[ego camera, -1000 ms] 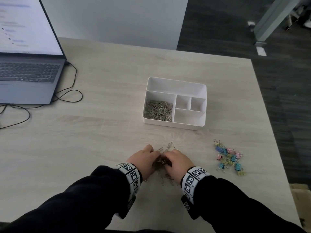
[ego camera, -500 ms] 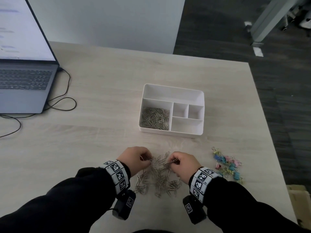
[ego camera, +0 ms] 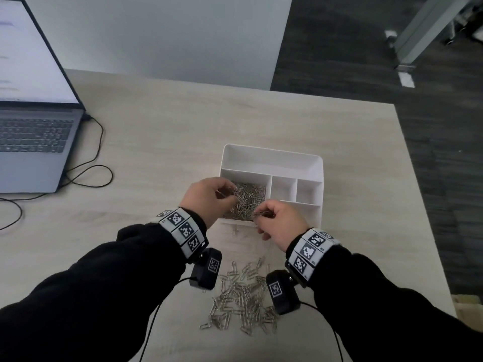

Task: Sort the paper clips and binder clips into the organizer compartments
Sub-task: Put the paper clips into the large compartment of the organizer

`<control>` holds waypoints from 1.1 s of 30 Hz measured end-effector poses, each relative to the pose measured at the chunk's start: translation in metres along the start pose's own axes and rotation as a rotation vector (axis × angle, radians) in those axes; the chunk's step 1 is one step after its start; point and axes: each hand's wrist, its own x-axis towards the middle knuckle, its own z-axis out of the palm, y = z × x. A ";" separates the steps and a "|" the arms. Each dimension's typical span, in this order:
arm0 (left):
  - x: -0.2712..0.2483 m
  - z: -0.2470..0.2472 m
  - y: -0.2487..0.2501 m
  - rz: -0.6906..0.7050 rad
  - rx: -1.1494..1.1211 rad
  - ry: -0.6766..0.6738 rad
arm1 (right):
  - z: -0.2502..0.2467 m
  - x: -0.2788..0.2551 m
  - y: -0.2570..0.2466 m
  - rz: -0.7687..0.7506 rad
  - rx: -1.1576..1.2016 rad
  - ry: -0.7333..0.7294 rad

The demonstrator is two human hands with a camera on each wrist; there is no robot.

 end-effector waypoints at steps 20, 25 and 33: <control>0.033 -0.003 0.009 -0.008 0.239 -0.005 | -0.008 0.044 -0.026 -0.145 -0.226 0.073; 0.005 -0.009 0.003 0.030 0.168 -0.007 | -0.014 0.014 -0.019 -0.224 -0.283 0.040; -0.061 0.002 -0.064 0.104 0.250 -0.108 | 0.009 -0.029 0.022 -0.320 -0.524 -0.219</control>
